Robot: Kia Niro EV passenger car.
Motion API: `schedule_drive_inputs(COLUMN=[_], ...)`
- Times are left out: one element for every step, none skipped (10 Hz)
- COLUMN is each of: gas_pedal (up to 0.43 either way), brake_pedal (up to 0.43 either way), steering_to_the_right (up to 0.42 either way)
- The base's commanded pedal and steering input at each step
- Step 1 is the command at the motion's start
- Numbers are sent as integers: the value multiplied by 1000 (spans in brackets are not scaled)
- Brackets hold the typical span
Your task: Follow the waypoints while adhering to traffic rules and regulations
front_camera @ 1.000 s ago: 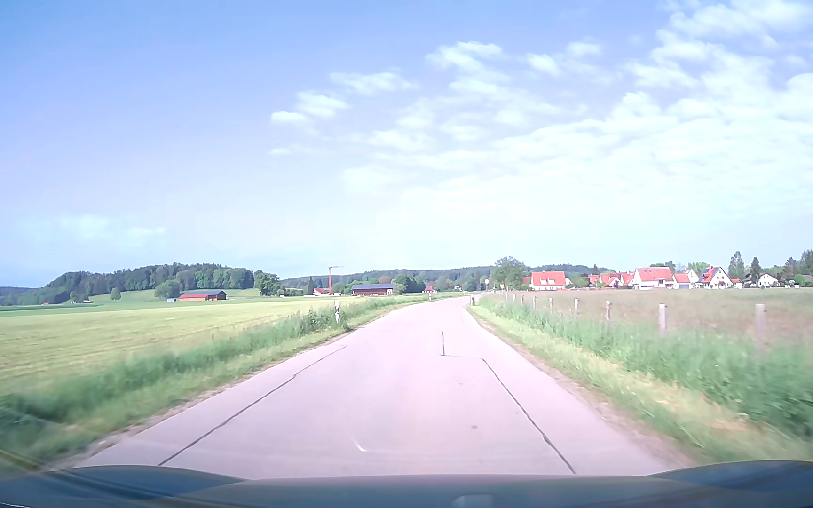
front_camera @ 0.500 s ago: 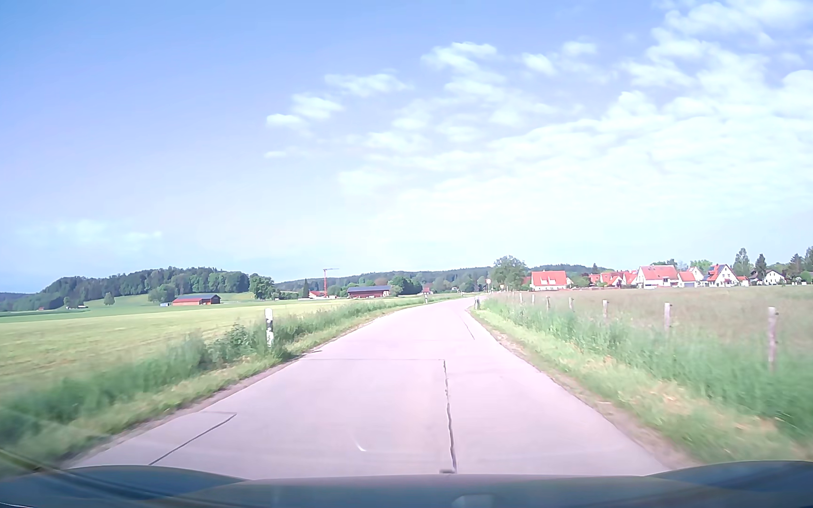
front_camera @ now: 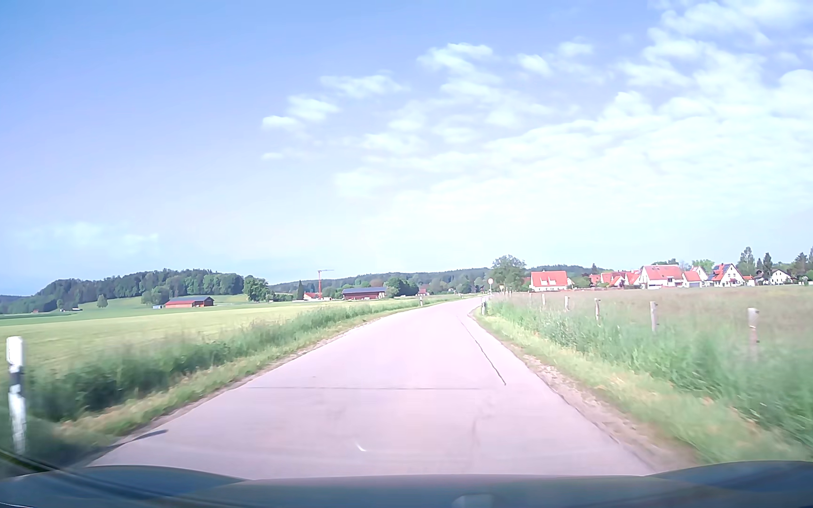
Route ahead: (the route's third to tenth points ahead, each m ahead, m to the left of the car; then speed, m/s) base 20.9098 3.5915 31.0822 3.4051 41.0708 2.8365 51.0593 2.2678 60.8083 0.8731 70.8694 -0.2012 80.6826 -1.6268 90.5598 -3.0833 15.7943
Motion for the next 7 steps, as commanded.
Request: schedule_drive_inputs(gas_pedal=[47,47,47,47,47,47,47], brake_pedal=[0,0,0,0,0,0,0], steering_to_the_right=[2,1,1,0,0,0,0])
